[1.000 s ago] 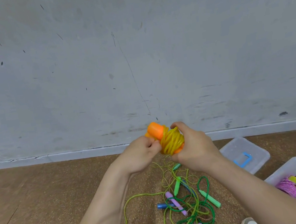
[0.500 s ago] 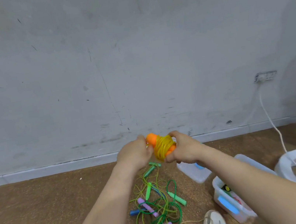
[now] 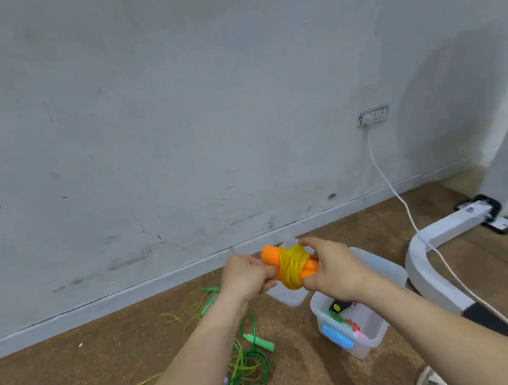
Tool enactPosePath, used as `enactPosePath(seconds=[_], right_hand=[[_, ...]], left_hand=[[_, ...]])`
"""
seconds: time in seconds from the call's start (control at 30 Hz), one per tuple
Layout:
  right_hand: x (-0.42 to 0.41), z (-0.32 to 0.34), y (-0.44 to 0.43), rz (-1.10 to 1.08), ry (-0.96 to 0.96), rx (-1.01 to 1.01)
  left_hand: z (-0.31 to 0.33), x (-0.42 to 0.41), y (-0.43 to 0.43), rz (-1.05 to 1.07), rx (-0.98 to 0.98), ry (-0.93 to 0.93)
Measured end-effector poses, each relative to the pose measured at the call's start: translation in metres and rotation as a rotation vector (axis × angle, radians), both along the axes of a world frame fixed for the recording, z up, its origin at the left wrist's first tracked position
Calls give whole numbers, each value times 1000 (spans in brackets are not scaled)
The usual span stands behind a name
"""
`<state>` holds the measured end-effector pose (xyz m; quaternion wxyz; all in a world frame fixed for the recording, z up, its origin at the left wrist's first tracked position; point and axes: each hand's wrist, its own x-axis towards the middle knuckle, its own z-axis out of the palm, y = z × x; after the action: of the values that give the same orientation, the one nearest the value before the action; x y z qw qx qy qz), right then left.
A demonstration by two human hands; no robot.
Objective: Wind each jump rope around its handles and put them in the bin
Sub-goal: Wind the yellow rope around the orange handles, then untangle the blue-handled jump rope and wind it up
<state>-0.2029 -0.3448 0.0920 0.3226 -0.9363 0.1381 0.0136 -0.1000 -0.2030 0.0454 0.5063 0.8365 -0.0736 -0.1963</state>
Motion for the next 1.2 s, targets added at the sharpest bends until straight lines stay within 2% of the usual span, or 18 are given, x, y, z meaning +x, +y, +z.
enactPosePath(seconds=[0.13, 0.3, 0.37, 0.53, 0.67, 0.83, 1.03, 1.13, 1.2], right_hand=[[7, -39, -52, -105, 139, 57], [9, -120, -98, -379, 272, 267], [9, -154, -107, -451, 304, 276], [20, -222, -135, -392, 408, 93], [32, -259, -156, -346, 424, -41], [53, -305, -174, -349, 405, -21], [67, -340, -172, -323, 658, -99], [69, -344, -170, -333, 611, -90], [68, -342, -168, -313, 579, -100]], left_hand=[[-44, -6, -55, -66, -41, 109], [-108, -23, -121, -175, -14, 348], [-131, -27, -138, -196, 4, 405], [-174, -15, -167, -252, 145, 314], [-201, 2, -199, -317, 144, 311], [-246, 27, -225, -403, 246, 220], [-281, 36, -232, -593, 493, 106], [-275, 34, -232, -660, 591, -44], [-271, 34, -227, -648, 567, -109]])
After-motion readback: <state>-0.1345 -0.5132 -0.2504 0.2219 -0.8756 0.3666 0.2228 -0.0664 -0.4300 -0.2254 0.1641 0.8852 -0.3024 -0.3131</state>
